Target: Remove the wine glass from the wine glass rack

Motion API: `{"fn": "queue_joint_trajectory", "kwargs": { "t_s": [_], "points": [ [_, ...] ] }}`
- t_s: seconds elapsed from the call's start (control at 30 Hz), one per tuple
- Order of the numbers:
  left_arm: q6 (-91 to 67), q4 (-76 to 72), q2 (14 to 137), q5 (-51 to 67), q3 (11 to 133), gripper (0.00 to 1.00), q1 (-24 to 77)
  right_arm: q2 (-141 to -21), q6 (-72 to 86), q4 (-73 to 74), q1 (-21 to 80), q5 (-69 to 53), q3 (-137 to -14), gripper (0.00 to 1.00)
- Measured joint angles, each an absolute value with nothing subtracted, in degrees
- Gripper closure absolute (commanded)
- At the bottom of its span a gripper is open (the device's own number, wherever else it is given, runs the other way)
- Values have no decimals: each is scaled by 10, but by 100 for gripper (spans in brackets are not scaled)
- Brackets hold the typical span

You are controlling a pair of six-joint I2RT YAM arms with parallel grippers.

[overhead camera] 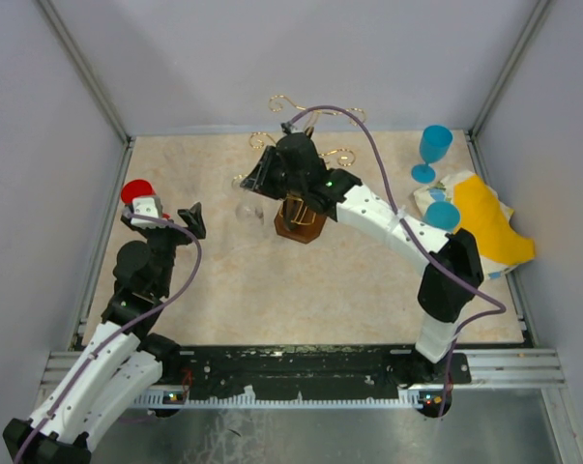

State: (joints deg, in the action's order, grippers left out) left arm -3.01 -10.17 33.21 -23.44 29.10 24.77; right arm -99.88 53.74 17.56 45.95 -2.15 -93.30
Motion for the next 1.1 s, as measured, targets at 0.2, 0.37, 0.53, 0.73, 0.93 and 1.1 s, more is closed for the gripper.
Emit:
{"fn": "queue_joint_trajectory", "kwargs": {
  "t_s": [0.2,0.37,0.53,0.73,0.93,1.1],
  "points": [
    [-30,-100,333,-234,291,4,248,-1006,534,177,459,-21,-942,77],
    [-32,-99,333,-234,291,4,248,-1006,527,180,460,-16,-948,77],
    [-32,-98,334,-231,291,4,248,-1006,526,179,459,-16,-949,77],
    [-32,-98,334,-231,291,3,248,-1006,526,178,459,-19,-949,76],
    [-32,-98,334,-231,291,4,248,-1010,526,173,459,-27,-959,75],
    [-32,-98,334,-231,291,4,248,-1031,525,176,459,-35,-994,74]
  ]
}}
